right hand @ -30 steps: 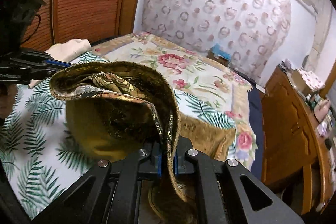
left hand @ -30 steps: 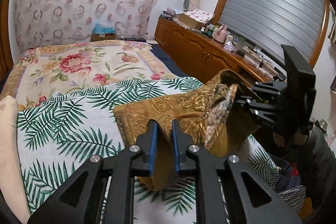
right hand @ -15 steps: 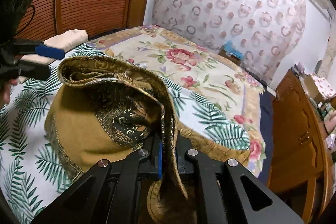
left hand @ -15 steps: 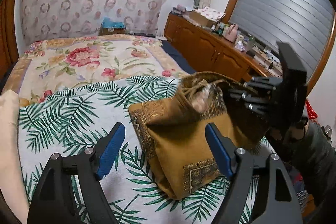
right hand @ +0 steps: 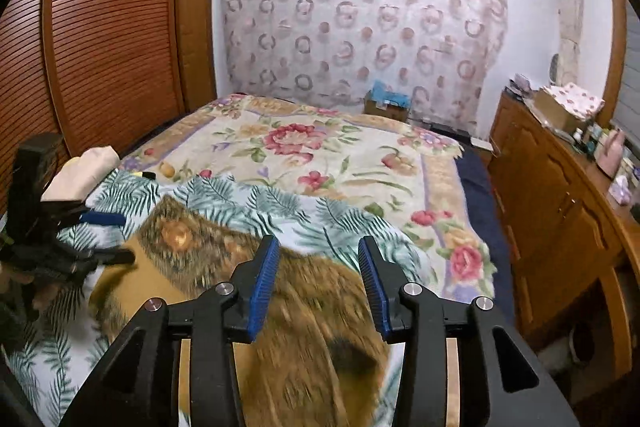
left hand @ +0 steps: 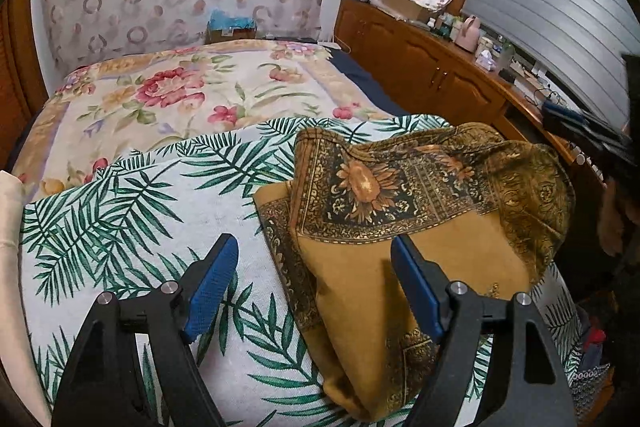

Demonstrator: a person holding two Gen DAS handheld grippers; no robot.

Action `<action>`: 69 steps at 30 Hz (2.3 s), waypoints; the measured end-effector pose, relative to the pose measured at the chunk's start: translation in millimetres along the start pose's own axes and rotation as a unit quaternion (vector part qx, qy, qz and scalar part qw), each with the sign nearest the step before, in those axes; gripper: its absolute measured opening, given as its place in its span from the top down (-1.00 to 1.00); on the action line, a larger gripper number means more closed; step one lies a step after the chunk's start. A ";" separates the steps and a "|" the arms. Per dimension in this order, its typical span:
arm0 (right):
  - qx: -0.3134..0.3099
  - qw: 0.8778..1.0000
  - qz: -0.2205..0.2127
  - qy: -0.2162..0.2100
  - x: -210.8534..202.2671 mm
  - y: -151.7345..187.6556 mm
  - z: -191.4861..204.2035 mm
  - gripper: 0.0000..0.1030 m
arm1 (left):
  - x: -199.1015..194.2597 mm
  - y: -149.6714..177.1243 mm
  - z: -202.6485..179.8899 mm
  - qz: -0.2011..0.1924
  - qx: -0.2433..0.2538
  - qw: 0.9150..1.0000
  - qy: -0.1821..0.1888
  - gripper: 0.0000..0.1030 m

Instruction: Fold small clothes

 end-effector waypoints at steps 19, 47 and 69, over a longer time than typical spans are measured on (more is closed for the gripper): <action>0.059 0.998 0.018 -0.013 -2.1 9.0 -22.0 0.92 | 21.8 11.1 14.0 0.026 -0.010 0.999 -0.029 -0.54; 0.141 0.984 0.090 -0.067 23.1 20.7 -4.1 -0.24 | 45.5 -13.2 8.3 0.043 -0.038 0.998 0.027 0.25; 0.091 0.991 -0.012 -0.092 -19.4 -19.6 24.7 0.67 | -67.8 -12.1 -22.0 -0.068 -0.027 0.992 0.102 0.85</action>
Point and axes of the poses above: each gripper's, at about its wrist camera, not at the fingertips, and x roughly the way its jaws point, z to its left, y to its underside, the point moved 9 cm from there along x, roughly the way its jaws point, and after that the axes turned 15 degrees about -x, right-handed, at the moved point
